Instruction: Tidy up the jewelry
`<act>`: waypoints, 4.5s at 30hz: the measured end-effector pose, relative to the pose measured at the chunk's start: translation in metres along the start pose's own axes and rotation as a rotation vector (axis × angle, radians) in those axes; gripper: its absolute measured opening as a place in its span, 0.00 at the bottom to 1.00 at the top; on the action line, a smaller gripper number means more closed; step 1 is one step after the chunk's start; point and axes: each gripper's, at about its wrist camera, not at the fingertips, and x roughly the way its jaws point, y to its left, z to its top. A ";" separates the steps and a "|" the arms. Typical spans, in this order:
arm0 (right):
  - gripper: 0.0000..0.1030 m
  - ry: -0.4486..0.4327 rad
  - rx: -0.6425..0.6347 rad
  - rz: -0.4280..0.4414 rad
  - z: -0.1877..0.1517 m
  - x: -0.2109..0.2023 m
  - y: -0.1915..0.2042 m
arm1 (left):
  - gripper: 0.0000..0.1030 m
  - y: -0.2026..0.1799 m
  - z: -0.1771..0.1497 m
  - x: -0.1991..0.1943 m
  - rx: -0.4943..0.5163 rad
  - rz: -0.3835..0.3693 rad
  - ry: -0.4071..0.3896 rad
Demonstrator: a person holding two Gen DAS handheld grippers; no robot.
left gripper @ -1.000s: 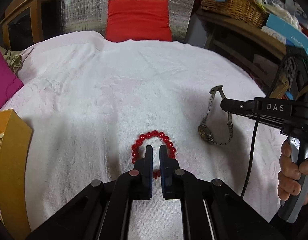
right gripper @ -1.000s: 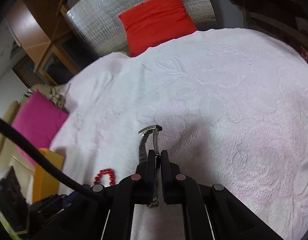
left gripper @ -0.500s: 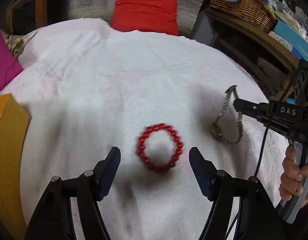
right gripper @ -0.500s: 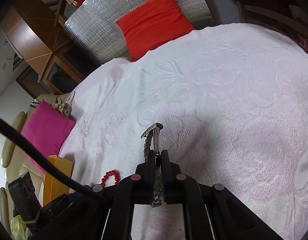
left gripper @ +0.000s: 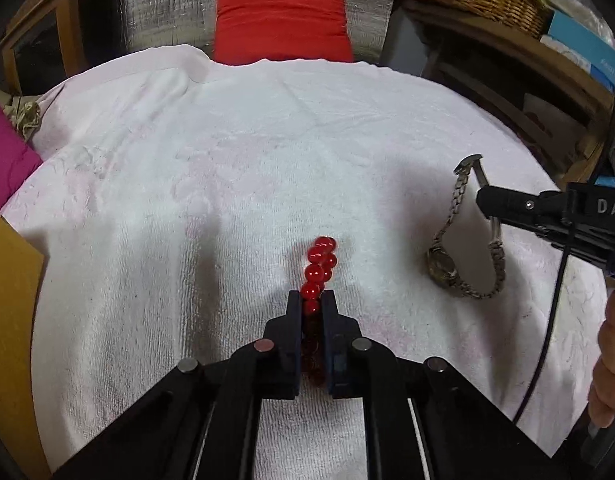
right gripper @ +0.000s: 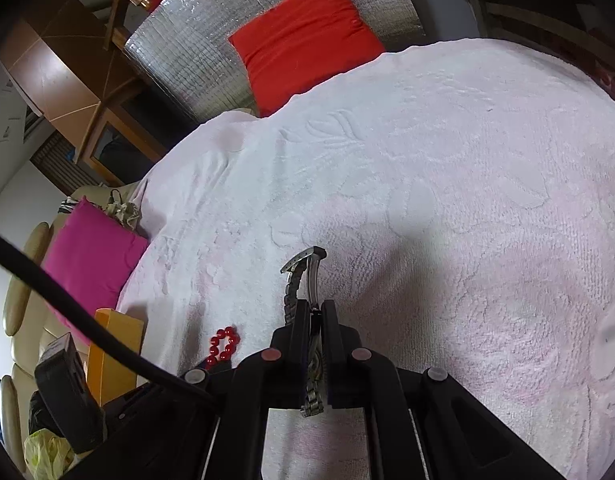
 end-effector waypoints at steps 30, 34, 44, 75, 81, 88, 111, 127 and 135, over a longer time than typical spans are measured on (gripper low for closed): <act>0.07 -0.114 -0.241 0.145 -0.028 -0.039 0.106 | 0.09 0.054 -0.024 -0.114 -0.064 0.129 -0.204; 0.07 -0.115 -0.273 0.171 -0.034 -0.042 0.125 | 0.09 0.068 -0.030 -0.129 -0.080 0.161 -0.225; 0.07 -0.093 -0.344 0.238 -0.054 -0.036 0.182 | 0.09 0.110 -0.050 -0.168 -0.154 0.245 -0.271; 0.06 0.190 -0.580 0.520 -0.170 0.034 0.336 | 0.09 0.259 -0.137 -0.203 -0.485 0.677 -0.157; 0.06 0.267 -0.606 0.501 -0.198 0.051 0.342 | 0.09 0.275 -0.153 -0.192 -0.553 0.693 -0.073; 0.06 0.318 -0.616 0.455 -0.213 0.065 0.339 | 0.09 0.290 -0.165 -0.179 -0.603 0.699 0.008; 0.32 0.254 -0.575 0.364 -0.189 0.054 0.328 | 0.75 0.265 -0.158 -0.200 -0.549 0.828 -0.047; 0.57 -0.061 -0.753 0.259 -0.193 -0.079 0.315 | 0.89 0.161 -0.176 -0.319 -0.374 0.911 -0.226; 0.62 -0.109 -0.766 0.209 -0.206 -0.136 0.300 | 0.89 0.135 -0.190 -0.365 -0.380 0.901 -0.287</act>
